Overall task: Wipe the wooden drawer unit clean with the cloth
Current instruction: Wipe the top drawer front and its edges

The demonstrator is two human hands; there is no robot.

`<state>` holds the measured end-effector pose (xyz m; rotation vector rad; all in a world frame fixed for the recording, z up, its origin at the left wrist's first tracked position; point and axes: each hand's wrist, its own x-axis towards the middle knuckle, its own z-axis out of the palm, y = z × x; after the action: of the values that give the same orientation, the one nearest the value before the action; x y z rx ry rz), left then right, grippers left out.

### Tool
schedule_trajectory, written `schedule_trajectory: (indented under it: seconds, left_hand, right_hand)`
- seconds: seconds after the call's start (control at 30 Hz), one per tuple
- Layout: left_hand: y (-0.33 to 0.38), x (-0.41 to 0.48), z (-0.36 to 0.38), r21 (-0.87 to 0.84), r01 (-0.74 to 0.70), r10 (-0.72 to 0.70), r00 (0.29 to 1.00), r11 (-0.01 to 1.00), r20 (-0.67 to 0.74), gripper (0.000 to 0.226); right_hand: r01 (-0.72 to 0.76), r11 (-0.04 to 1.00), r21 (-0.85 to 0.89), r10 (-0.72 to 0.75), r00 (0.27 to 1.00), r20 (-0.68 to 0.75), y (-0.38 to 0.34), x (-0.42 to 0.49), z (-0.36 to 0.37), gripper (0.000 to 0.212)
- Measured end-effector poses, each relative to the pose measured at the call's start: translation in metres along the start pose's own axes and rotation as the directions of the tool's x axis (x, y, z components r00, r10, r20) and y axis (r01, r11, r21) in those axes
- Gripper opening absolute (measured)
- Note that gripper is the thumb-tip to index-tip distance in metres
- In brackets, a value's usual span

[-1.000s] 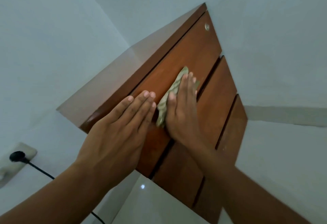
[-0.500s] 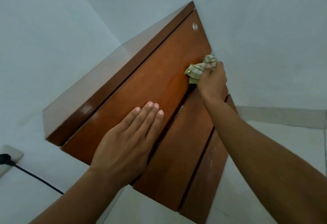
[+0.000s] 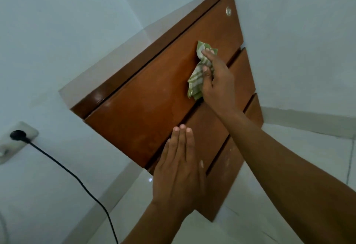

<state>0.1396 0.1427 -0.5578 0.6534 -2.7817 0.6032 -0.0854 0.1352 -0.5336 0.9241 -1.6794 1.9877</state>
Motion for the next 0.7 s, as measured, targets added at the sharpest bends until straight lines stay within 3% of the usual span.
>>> schedule_trajectory:
  seconds: [0.2,0.33,0.7]
  left_hand:
    - [0.018,-0.012,0.006,-0.083,0.173,-0.173,0.985,0.981,0.01,0.076]
    - [0.014,-0.012,0.007,-0.081,0.273,-0.273,0.962,0.959,0.011,0.076]
    - [0.016,0.013,-0.009,-0.125,0.314,-0.314,0.949,0.941,0.019,0.086]
  right_hand:
    - [0.146,0.988,0.051,-0.151,0.98,0.127,-0.021,-0.028,0.006,0.042]
    - [0.15,0.985,0.079,-0.165,0.96,0.227,-0.026,-0.042,0.013,0.051]
    - [0.098,0.994,0.056,-0.107,0.974,0.201,-0.018,-0.019,0.007,0.052]
